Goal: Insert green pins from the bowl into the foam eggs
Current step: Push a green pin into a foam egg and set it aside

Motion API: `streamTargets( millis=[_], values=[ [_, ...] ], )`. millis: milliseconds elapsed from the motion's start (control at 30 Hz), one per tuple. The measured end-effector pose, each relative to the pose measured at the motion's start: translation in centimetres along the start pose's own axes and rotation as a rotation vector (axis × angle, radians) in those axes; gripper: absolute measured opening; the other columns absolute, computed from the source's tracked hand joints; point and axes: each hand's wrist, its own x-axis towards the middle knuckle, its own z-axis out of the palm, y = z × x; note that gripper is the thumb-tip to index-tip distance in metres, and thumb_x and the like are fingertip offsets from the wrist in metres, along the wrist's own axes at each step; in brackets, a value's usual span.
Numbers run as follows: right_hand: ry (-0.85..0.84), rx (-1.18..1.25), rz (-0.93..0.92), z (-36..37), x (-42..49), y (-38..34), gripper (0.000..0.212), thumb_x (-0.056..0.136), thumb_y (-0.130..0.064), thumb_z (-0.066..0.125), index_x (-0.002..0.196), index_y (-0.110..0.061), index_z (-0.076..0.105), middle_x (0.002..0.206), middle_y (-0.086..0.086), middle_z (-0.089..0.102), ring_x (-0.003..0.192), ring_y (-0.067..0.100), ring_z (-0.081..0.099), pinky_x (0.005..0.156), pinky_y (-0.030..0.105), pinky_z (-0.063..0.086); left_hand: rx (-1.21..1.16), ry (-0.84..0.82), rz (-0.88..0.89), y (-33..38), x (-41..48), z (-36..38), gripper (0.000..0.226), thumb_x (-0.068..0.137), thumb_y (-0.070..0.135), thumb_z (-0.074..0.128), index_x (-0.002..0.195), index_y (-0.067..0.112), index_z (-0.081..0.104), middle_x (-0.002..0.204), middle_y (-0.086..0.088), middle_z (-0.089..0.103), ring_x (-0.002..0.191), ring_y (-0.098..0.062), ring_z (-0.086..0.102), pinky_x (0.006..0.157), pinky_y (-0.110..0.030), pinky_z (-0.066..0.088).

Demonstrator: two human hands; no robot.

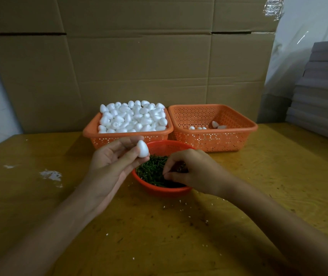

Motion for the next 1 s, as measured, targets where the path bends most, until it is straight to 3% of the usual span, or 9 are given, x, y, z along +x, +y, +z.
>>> streamTargets(
  millis=[133,267,500,700,800,1000],
  values=[
    [-0.068,-0.054,-0.003,-0.39,-0.21,-0.08,0.015,0.089,-0.033,0.08,0.104,-0.03,0.08,0.103,-0.018,0.076,0.095,-0.001,0.068,0.083,0.022,0.054,0.008,-0.02,0.022,-0.08,-0.02,-0.09,0.024,0.083,0.016,0.079,0.107,0.015,0.082,0.116,-0.015,0.075,0.112,-0.032,0.074,0.09,-0.03,0.061],
    [-0.048,-0.053,-0.004,-0.32,-0.29,-0.42,0.006,0.09,-0.029,0.079,0.096,-0.03,0.08,0.096,-0.018,0.076,0.09,-0.001,0.068,0.08,0.022,0.054,0.015,-0.045,0.027,-0.15,-0.06,-0.31,0.026,0.086,0.012,0.077,0.112,0.011,0.079,0.117,-0.02,0.074,0.111,-0.034,0.074,0.091,-0.031,0.06],
    [0.004,-0.047,0.023,0.05,-0.36,-0.84,0.003,0.093,-0.024,0.072,0.094,-0.026,0.073,0.096,-0.012,0.073,0.09,0.005,0.066,0.082,0.037,0.054,0.037,-0.05,0.02,0.06,-0.1,-0.21,0.02,0.08,0.007,0.077,0.098,0.013,0.082,0.117,-0.017,0.075,0.107,-0.031,0.075,0.091,-0.031,0.061],
    [0.121,0.142,0.075,-0.08,-0.4,-0.96,0.003,0.094,-0.018,0.068,0.092,-0.02,0.068,0.092,-0.007,0.073,0.087,0.011,0.069,0.082,0.047,0.055,0.025,-0.041,-0.003,0.09,-0.12,-0.4,0.022,0.08,0.009,0.079,0.101,0.011,0.08,0.116,-0.021,0.073,0.112,-0.037,0.073,0.093,-0.033,0.061],
    [0.163,0.258,0.096,-0.27,-0.47,-0.94,0.008,0.094,-0.012,0.067,0.087,-0.015,0.065,0.088,-0.001,0.077,0.087,0.022,0.073,0.079,0.054,0.057,0.016,-0.042,-0.006,0.12,-0.09,-0.38,0.024,0.077,0.013,0.082,0.101,0.012,0.08,0.113,-0.019,0.075,0.111,-0.037,0.074,0.093,-0.033,0.061],
    [0.189,0.282,0.122,-0.16,-0.32,-0.6,0.015,0.083,-0.01,0.076,0.077,-0.014,0.064,0.079,0.002,0.077,0.079,0.02,0.076,0.075,0.054,0.06,-0.001,-0.049,-0.013,0.29,-0.08,-0.4,0.025,0.084,0.014,0.078,0.108,0.008,0.078,0.12,-0.026,0.072,0.109,-0.039,0.074,0.089,-0.032,0.062]
  ],
)
